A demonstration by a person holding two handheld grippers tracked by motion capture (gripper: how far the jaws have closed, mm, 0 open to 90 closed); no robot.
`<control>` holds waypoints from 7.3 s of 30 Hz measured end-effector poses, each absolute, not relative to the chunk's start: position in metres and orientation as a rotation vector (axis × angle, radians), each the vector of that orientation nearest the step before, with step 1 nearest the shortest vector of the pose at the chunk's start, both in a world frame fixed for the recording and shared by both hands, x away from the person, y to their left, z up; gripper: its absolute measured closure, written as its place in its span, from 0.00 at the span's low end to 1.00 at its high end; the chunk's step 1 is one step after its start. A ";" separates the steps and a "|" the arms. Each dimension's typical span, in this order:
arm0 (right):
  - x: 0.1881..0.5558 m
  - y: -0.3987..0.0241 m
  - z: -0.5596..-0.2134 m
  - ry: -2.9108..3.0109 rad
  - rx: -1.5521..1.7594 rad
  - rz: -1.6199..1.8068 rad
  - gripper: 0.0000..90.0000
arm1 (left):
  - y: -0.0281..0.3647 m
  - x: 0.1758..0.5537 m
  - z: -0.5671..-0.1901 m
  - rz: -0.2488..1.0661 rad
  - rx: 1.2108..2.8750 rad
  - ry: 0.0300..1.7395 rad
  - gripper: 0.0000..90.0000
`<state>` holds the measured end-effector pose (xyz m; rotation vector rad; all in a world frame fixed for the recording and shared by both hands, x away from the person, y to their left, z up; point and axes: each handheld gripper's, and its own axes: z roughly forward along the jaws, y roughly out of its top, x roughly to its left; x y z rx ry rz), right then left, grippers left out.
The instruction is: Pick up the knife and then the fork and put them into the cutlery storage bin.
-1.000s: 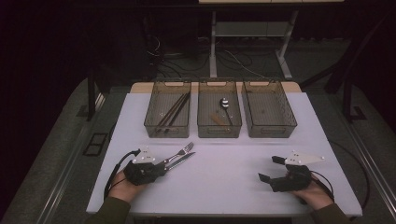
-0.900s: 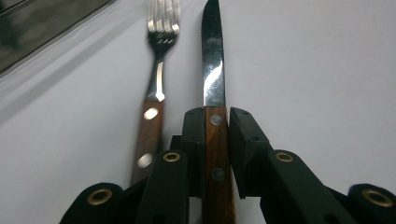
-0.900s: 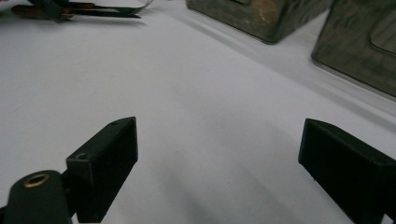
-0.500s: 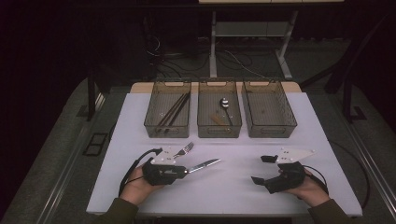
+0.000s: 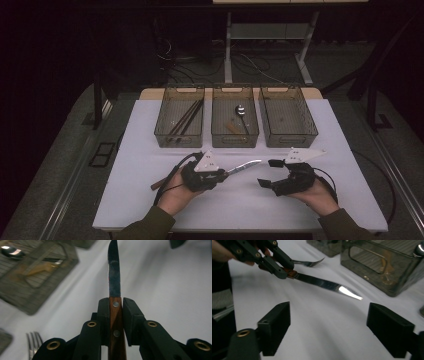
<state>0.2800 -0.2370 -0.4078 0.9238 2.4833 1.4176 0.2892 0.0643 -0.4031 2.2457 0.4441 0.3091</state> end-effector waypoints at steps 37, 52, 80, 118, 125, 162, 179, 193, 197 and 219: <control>0.334 -0.200 -0.412 2.300 1.313 2.049 0.98 | 0.039 0.303 -0.400 0.347 2.062 0.516 0.84; 0.337 -0.239 -0.373 2.249 1.195 1.805 0.98 | 0.078 0.294 -0.413 0.230 2.119 0.506 0.53; 0.394 -0.346 -0.293 2.015 1.281 1.338 0.98 | 0.161 0.270 -0.432 0.251 2.093 0.663 0.16; 0.455 -0.328 -0.369 2.246 1.325 0.918 0.98 | 0.160 0.275 -0.434 0.242 2.120 0.665 0.00; 0.475 -0.317 -0.385 2.272 1.367 0.875 0.97 | 0.160 0.275 -0.434 0.240 2.119 0.660 0.00; 0.360 -0.303 -0.365 2.227 1.131 1.215 0.12 | 0.169 0.291 -0.430 0.250 2.162 0.709 0.04; 0.286 -0.292 -0.423 2.241 1.093 1.306 0.12 | 0.176 0.314 -0.423 0.241 2.192 0.741 0.19; 0.262 -0.287 -0.447 2.334 1.082 1.270 0.12 | 0.186 0.333 -0.427 0.190 2.257 0.746 0.60; 0.261 -0.286 -0.447 2.340 1.079 1.267 0.12 | 0.187 0.328 -0.432 0.189 2.294 0.747 0.64; 0.263 -0.288 -0.449 2.349 1.072 1.260 0.12 | 0.190 0.321 -0.445 0.228 2.303 0.738 0.86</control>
